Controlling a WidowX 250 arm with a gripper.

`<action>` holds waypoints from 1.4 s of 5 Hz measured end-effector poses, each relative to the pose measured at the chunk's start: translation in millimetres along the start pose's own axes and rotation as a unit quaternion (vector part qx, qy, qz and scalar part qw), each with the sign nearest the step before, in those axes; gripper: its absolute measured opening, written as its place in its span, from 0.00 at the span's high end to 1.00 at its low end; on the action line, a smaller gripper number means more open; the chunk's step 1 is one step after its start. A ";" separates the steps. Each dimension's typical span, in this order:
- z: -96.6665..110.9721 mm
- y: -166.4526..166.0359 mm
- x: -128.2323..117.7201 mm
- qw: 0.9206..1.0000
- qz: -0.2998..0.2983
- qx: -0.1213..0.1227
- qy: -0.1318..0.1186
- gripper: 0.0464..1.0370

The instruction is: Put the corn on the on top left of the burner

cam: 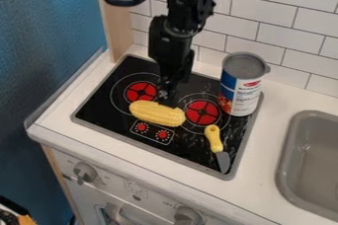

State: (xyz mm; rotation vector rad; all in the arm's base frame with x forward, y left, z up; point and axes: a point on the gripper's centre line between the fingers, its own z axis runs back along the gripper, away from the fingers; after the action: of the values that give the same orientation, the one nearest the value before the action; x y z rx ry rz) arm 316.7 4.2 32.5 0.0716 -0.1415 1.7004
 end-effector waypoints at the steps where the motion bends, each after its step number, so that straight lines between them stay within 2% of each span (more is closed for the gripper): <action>1: -18.2 3.9 12.9 1.000 0.014 0.023 -0.012 0.04; 3: -50.0 5.6 18.6 0.999 0.010 0.031 -0.037 0.04; 4: -60.5 0.1 17.1 0.999 0.010 0.023 -0.025 0.04; 5: -62.2 -9.7 18.3 1.000 0.021 0.005 -0.020 0.04; 6: -78.2 -12.1 21.2 0.999 0.024 0.025 -0.015 0.08; 7: -79.4 -17.1 21.6 0.999 0.019 0.022 -0.018 0.35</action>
State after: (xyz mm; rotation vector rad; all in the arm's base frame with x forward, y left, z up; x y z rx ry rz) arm 333.5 38.4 -42.4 0.1330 -0.1337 1.7415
